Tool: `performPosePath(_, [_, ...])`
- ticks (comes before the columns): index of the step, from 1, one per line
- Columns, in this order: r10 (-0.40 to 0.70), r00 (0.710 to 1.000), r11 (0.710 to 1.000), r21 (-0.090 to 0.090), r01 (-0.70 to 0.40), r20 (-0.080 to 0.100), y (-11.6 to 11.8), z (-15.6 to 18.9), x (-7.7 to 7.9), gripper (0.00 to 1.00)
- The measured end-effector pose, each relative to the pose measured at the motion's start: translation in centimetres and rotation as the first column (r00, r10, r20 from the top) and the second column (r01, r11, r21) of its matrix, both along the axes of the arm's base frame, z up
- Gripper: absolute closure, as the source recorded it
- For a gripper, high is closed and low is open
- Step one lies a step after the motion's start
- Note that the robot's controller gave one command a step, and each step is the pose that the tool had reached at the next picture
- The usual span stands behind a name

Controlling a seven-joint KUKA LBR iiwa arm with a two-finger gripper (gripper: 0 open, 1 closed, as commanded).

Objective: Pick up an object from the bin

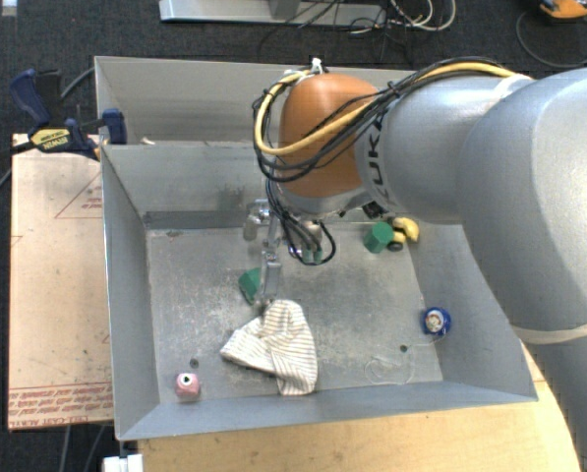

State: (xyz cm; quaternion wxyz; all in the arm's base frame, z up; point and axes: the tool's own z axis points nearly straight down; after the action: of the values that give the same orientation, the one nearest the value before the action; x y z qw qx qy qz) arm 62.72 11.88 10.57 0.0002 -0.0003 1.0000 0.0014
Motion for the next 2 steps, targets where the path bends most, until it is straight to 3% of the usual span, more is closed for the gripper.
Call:
performPosePath(1, [0.074, 0.997, 0.997, 0.0, -0.074, 0.003, 0.0, -3.2, 0.3, 0.0])
performPosePath(2, [0.27, 0.963, 0.963, 0.001, -0.27, 0.008, 0.4, -3.4, -2.2, 1.0])
